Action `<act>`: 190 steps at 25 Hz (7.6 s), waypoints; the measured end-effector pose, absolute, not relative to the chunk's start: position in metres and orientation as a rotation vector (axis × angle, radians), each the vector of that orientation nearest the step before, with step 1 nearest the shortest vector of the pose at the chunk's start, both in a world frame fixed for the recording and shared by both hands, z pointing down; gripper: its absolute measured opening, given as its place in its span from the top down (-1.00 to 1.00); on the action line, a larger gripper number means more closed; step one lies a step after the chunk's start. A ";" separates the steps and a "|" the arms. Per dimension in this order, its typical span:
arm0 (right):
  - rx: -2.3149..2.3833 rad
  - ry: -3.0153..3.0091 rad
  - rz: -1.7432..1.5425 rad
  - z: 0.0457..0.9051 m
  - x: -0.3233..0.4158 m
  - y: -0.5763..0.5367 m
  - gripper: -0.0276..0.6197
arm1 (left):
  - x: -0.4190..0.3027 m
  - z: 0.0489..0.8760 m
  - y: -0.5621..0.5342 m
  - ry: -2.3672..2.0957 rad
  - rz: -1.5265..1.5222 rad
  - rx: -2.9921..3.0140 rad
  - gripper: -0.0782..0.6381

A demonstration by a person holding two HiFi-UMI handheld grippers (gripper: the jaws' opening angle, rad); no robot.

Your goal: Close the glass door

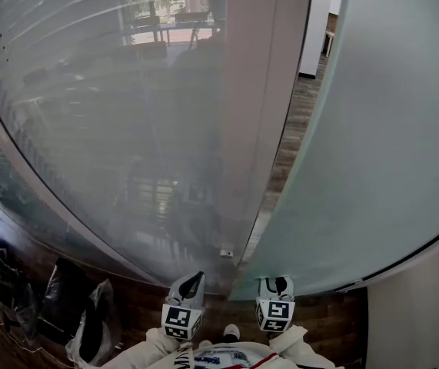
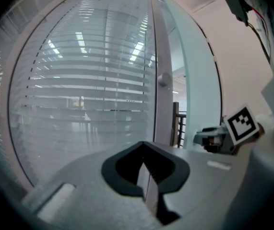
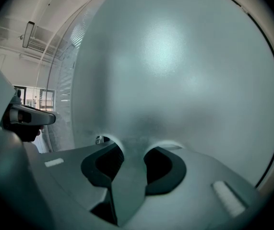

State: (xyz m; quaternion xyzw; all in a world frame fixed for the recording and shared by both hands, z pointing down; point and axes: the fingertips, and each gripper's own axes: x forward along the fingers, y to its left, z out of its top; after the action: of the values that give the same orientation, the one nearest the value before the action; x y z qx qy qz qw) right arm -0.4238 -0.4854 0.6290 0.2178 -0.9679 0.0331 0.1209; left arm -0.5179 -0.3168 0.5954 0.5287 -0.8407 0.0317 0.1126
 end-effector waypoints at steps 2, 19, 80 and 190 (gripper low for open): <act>0.635 -2.830 0.096 0.629 -0.426 -0.487 0.54 | -0.518 0.593 -0.319 -2.472 0.088 1.551 0.77; 0.646 -2.833 0.077 0.625 -0.438 -0.494 0.54 | -0.521 0.592 -0.326 -2.486 0.086 1.514 0.77; 0.737 -2.854 0.024 0.602 -0.468 -0.527 0.54 | -0.510 0.597 -0.291 -2.514 0.162 1.297 0.77; 0.579 -2.864 0.306 0.620 0.110 0.075 0.90 | -0.003 0.609 0.184 -2.280 0.087 1.748 0.77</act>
State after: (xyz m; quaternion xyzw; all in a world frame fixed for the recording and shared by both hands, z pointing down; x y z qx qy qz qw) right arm 0.1098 0.0750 0.6198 0.1961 -0.9698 0.1038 0.1017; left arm -0.0030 0.1840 0.6086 0.6026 -0.7862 0.0300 0.1333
